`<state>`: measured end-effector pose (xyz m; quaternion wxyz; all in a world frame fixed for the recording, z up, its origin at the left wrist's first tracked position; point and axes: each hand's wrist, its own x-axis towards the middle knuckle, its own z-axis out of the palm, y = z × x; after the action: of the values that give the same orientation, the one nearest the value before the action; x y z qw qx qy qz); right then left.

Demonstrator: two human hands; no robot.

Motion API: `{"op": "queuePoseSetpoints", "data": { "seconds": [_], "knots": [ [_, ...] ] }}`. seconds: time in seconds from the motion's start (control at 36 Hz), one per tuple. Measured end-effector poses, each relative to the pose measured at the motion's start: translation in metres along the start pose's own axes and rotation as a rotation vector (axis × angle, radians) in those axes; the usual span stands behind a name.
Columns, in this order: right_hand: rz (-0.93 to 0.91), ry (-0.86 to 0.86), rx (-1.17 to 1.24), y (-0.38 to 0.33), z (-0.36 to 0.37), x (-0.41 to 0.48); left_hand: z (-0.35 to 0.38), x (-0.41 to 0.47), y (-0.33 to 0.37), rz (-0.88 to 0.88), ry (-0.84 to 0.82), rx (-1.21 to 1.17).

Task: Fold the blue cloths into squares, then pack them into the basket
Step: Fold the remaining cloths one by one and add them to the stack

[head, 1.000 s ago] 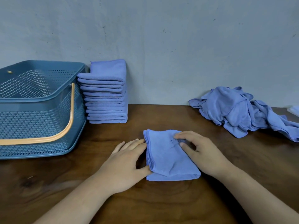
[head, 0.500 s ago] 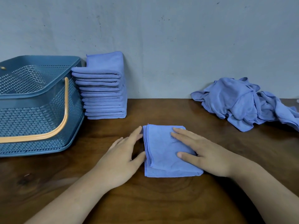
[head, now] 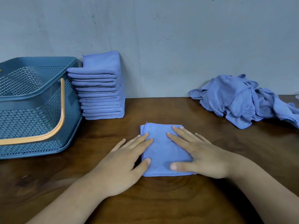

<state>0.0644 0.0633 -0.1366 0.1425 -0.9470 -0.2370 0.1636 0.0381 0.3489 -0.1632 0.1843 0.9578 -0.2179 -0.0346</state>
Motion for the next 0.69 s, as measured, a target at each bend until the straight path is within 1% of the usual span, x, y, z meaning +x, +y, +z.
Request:
{"op": "queuePoseSetpoints", "data": {
  "seconds": [0.03,0.06,0.11,0.17,0.19,0.25,0.31,0.33,0.39,0.44,0.5,0.56,0.61,0.69],
  "knots": [
    [-0.015,0.047,0.064,0.002,0.001,0.0,0.0,-0.001,0.001,-0.013,0.005,0.013],
    [-0.023,0.131,0.139,0.004,0.002,0.001,0.001,-0.001,0.0,-0.026,0.018,0.018],
    [0.022,0.363,0.244,0.01,0.008,0.007,0.001,-0.002,0.001,-0.039,0.052,0.009],
    [0.158,0.57,0.165,0.014,0.012,0.013,0.001,-0.002,0.002,-0.05,0.08,-0.039],
    [0.248,0.624,0.09,0.013,0.012,0.016,0.001,-0.002,0.003,-0.064,0.099,-0.075],
    [0.386,0.621,-0.008,0.009,0.011,0.018,0.0,-0.002,0.004,-0.087,0.14,-0.132],
    [0.422,0.566,0.014,0.005,0.013,0.021,0.0,-0.001,0.005,-0.108,0.132,-0.128],
    [0.415,0.559,0.068,0.005,0.014,0.023,0.0,-0.001,0.006,-0.113,0.111,-0.102],
    [0.375,0.589,0.293,0.005,0.015,0.027,0.0,-0.001,0.006,-0.111,0.089,-0.065],
    [0.326,0.619,0.567,0.004,0.014,0.028,0.0,0.0,0.007,-0.119,0.095,-0.084],
    [0.262,0.629,0.713,-0.001,0.013,0.026,0.001,-0.001,0.006,-0.127,0.096,-0.123],
    [0.189,0.664,0.784,-0.006,0.014,0.023,0.002,0.0,0.004,-0.124,0.125,-0.192],
    [0.089,0.715,0.824,-0.012,0.013,0.02,0.001,0.002,0.003,-0.142,0.193,-0.312],
    [-0.106,0.782,0.785,-0.02,0.008,0.013,0.002,0.006,0.0,-0.218,0.281,-0.508]
  ]
}}
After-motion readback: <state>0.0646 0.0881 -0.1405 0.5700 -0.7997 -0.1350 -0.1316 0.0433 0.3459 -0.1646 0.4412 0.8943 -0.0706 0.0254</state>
